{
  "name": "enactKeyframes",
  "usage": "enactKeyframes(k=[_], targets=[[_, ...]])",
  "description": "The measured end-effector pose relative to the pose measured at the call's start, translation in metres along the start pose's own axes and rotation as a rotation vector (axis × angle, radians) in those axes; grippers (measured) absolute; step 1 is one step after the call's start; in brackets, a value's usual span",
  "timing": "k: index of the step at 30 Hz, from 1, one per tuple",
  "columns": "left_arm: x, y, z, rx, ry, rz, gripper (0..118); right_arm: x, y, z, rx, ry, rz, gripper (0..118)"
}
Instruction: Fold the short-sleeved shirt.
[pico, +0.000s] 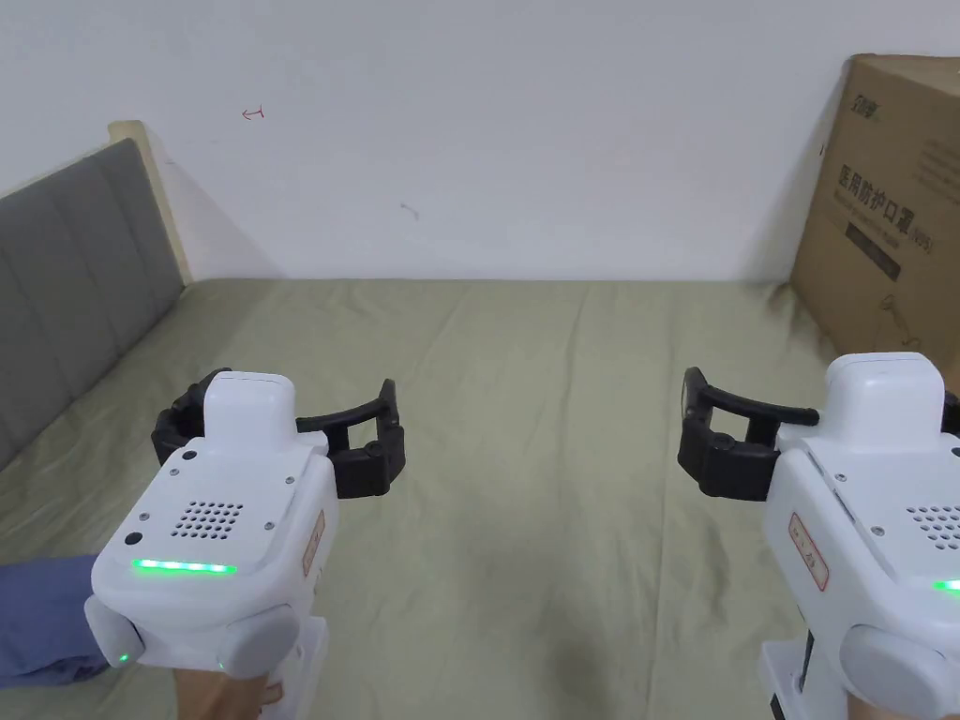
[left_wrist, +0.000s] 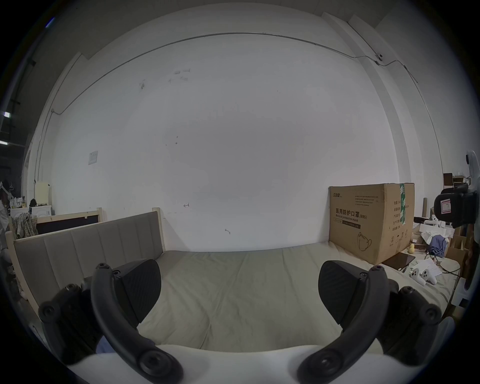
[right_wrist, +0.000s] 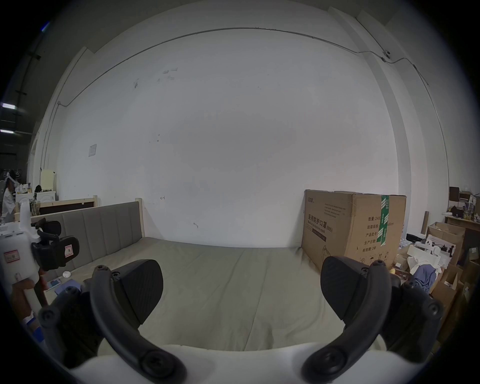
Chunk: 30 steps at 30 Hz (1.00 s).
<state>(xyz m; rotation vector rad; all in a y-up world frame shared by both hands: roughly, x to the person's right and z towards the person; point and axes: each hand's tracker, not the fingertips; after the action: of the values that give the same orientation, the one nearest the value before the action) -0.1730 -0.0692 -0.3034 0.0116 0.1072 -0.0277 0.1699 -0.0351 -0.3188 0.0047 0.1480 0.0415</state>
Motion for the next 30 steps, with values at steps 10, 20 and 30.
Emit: enactKeyframes(k=[10,20,30], targets=[[-0.003,0.000,0.000,-0.002,0.002,0.015,118,-0.006,0.003,-0.007,-0.090,-0.065,0.011,118],[-0.005,0.000,0.001,-0.005,0.003,0.026,118,-0.006,0.022,-0.027,-0.505,-0.239,-0.269,118],[-0.007,0.000,0.003,-0.012,0.006,0.026,118,-0.004,0.019,-0.035,-0.671,-0.199,-0.324,118]])
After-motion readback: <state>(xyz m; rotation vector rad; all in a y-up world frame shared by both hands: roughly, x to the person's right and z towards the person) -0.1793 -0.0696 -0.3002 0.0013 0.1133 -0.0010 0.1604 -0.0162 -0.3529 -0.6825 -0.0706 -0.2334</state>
